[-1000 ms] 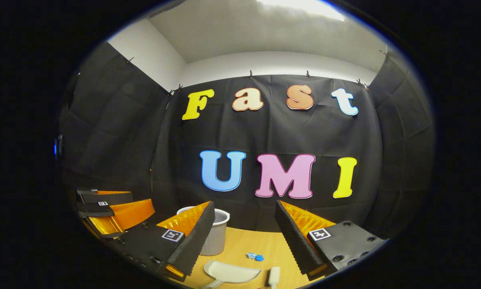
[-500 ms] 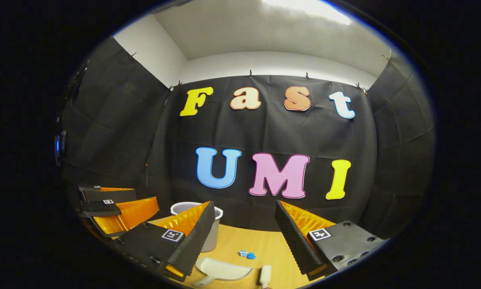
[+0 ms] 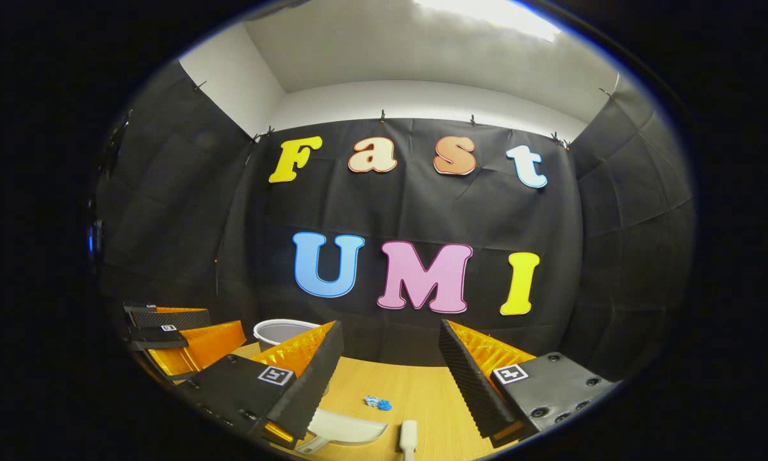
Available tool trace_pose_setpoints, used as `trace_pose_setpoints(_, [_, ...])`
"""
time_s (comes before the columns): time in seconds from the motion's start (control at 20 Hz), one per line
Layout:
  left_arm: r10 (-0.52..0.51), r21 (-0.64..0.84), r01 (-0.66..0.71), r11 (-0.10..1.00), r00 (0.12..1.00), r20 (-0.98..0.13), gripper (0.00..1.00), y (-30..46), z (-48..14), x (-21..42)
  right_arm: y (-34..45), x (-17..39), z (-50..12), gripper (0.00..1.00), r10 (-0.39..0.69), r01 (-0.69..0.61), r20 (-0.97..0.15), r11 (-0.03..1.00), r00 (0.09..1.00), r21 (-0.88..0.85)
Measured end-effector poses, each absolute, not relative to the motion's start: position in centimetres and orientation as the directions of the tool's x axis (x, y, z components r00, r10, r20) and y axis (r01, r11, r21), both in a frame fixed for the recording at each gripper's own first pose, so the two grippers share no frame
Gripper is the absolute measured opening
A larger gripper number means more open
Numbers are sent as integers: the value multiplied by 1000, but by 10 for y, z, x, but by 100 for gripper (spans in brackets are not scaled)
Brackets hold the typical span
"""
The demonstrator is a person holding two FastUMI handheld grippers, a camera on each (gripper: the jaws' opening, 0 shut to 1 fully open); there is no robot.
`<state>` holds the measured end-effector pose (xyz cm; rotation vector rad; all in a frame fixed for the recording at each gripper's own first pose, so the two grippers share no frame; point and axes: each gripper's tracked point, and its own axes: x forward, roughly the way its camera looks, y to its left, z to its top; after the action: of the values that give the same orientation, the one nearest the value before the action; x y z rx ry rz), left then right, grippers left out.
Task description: Pick up the small broom and dustpan from the desktop, sweep the trash into the dustpan with the broom, and then empty the trash into the garbage bin.
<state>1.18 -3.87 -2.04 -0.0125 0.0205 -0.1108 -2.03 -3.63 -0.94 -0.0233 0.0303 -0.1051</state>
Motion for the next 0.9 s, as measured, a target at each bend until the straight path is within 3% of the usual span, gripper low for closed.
trace_pose_setpoints(0.55, [-166,42,170,985,982,-85,80,-51,-58,33,-47,-11,-23,87,-133,130,-74,990,988,-50])
trace_pose_setpoints(0.8, [-161,18,170,985,960,-231,80,-52,-105,55,-49,-1,-30,87,-121,114,-115,991,986,-71])
trace_pose_setpoints(0.85, [-169,23,181,983,950,-263,80,-55,-114,59,-55,0,-28,97,-129,120,-115,990,985,-79])
trace_pose_setpoints(0.9, [-171,30,188,982,940,-295,80,-57,-123,63,-59,2,-27,97,-134,125,-114,989,984,-83])
